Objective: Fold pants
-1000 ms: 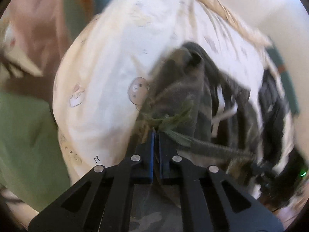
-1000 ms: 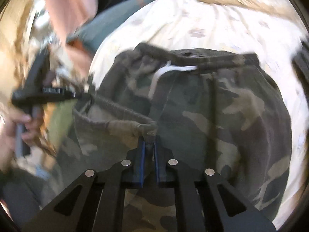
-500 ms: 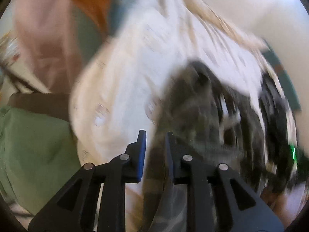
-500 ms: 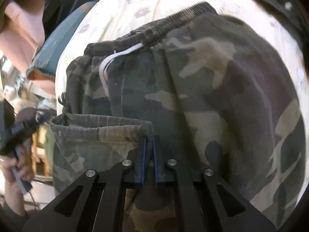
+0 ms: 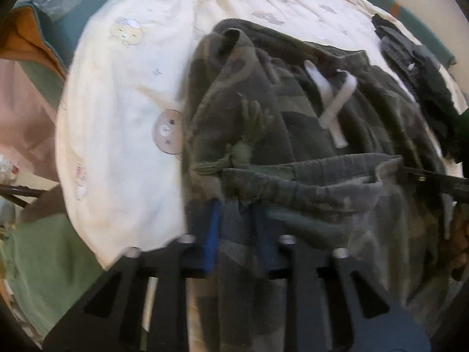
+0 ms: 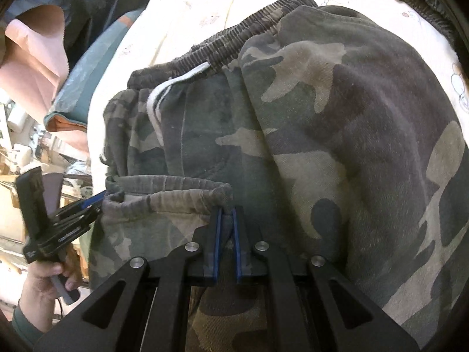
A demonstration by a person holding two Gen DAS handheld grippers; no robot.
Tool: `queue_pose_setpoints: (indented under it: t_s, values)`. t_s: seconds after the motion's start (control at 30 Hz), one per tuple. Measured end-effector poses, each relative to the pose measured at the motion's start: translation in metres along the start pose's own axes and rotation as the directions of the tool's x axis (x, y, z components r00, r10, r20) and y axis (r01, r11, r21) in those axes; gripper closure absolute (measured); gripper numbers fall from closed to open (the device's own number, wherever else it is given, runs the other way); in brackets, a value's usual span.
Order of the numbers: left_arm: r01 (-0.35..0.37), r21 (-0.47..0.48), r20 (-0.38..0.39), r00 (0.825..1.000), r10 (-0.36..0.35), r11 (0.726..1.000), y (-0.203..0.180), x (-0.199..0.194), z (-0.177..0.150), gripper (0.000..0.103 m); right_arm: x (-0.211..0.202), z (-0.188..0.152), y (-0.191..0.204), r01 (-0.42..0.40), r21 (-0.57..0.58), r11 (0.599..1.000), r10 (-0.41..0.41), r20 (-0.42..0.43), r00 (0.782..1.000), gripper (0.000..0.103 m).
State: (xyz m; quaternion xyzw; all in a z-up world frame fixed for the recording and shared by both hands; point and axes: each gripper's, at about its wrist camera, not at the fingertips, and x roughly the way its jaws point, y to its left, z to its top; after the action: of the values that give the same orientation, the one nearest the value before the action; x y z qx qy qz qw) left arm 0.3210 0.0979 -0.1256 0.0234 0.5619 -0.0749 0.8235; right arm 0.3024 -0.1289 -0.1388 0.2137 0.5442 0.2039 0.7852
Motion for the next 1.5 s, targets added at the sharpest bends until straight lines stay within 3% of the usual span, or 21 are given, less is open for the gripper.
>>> queue_pose_setpoints:
  t_s: [0.07,0.17,0.23,0.3,0.33,0.4,0.43,0.47,0.5,0.53,0.57,0.6,0.67,0.77,0.87,1.0,1.13,1.17,1.23,1.4,1.5]
  values:
    - [0.061,-0.085,0.016,0.998,-0.060,0.995,0.017,-0.005,-0.003,0.097,-0.002,-0.002,0.000,0.002,-0.002,1.000,-0.002,0.014,1.000,0.096]
    - [0.172,-0.206,0.073,0.984,-0.160,0.963,0.040,-0.023,-0.005,0.097,-0.009,-0.001,0.000,-0.003,0.001,1.000,0.003,0.044,0.999,0.096]
    - [0.243,-0.291,0.124,0.969,-0.216,0.925,0.058,-0.035,-0.009,0.099,-0.024,0.000,0.003,-0.056,-0.020,0.998,0.057,0.104,0.993,0.096]
    - [0.325,-0.400,0.187,0.944,-0.271,0.857,0.080,-0.040,-0.016,0.100,-0.042,0.003,0.006,-0.075,-0.059,0.995,0.084,0.168,0.982,0.096]
    - [0.326,-0.454,0.198,0.944,-0.264,0.829,0.092,-0.038,-0.019,0.099,-0.044,0.005,0.006,-0.053,-0.061,0.997,0.062,0.169,0.984,0.096]
    - [0.277,-0.504,0.153,0.961,-0.231,0.818,0.102,-0.028,-0.023,0.099,-0.043,0.008,-0.002,-0.090,-0.019,0.996,0.092,0.152,0.984,0.096]
    - [0.268,-0.514,0.134,0.963,-0.232,0.815,0.103,-0.023,-0.023,0.099,-0.041,0.008,-0.004,-0.113,-0.001,0.994,0.112,0.141,0.984,0.090]
    - [0.266,-0.516,0.130,0.964,-0.232,0.814,0.103,-0.021,-0.023,0.099,-0.038,0.008,-0.006,-0.122,0.017,0.992,0.119,0.128,0.985,0.087]
    - [0.266,-0.513,0.132,0.964,-0.231,0.816,0.103,-0.023,-0.024,0.099,-0.034,0.007,-0.006,-0.135,0.033,0.990,0.131,0.105,0.986,0.075]
    - [0.271,-0.501,0.137,0.963,-0.233,0.822,0.099,-0.025,-0.022,0.098,-0.031,0.006,-0.004,-0.153,0.037,0.987,0.150,0.088,0.985,0.053]
    - [0.278,-0.484,0.139,0.961,-0.241,0.830,0.095,-0.027,-0.020,0.092,-0.029,0.005,-0.001,-0.161,0.033,0.986,0.158,0.082,0.984,0.044]
    - [0.280,-0.464,0.136,0.960,-0.244,0.841,0.089,-0.027,-0.016,0.084,-0.029,0.004,0.002,-0.155,0.019,0.988,0.153,0.089,0.984,0.040]
    - [0.262,-0.408,0.143,0.964,-0.222,0.874,0.076,-0.032,-0.011,0.056,-0.028,0.002,0.009,-0.130,-0.022,0.991,0.132,0.099,0.986,0.041]
    - [0.208,-0.329,0.130,0.976,-0.174,0.921,0.058,-0.032,-0.007,0.054,-0.017,-0.001,0.016,-0.091,-0.054,0.994,0.095,0.078,0.992,0.045]
    - [0.243,-0.301,0.129,0.968,-0.213,0.922,0.055,-0.034,-0.008,0.054,-0.006,-0.003,0.021,-0.087,-0.074,0.993,0.091,0.055,0.994,0.058]
    - [0.228,-0.237,0.115,0.972,-0.205,0.944,0.046,-0.035,-0.009,0.054,-0.006,-0.003,0.029,-0.031,-0.134,0.990,0.043,0.087,0.995,0.079]
    - [0.150,-0.200,0.069,0.988,-0.139,0.968,0.037,-0.023,-0.011,0.054,-0.005,-0.002,0.027,-0.050,-0.134,0.990,0.061,0.083,0.995,0.085]
    - [0.149,-0.194,0.070,0.988,-0.138,0.970,0.037,-0.021,-0.012,0.063,-0.006,-0.002,0.026,-0.052,-0.133,0.990,0.064,0.082,0.995,0.087]
    - [0.142,-0.174,0.083,0.988,-0.129,0.975,0.033,-0.022,-0.010,0.095,-0.010,-0.003,0.027,-0.053,-0.146,0.988,0.067,0.088,0.994,0.093]
    - [0.122,-0.114,0.150,0.983,-0.104,0.986,0.029,-0.048,-0.016,0.096,-0.033,-0.012,0.050,-0.075,-0.250,0.965,0.110,0.129,0.986,0.095]
    - [0.175,-0.189,0.168,0.975,-0.144,0.966,0.042,-0.063,-0.024,0.097,-0.047,-0.016,0.065,-0.099,-0.290,0.952,0.145,0.141,0.979,0.096]
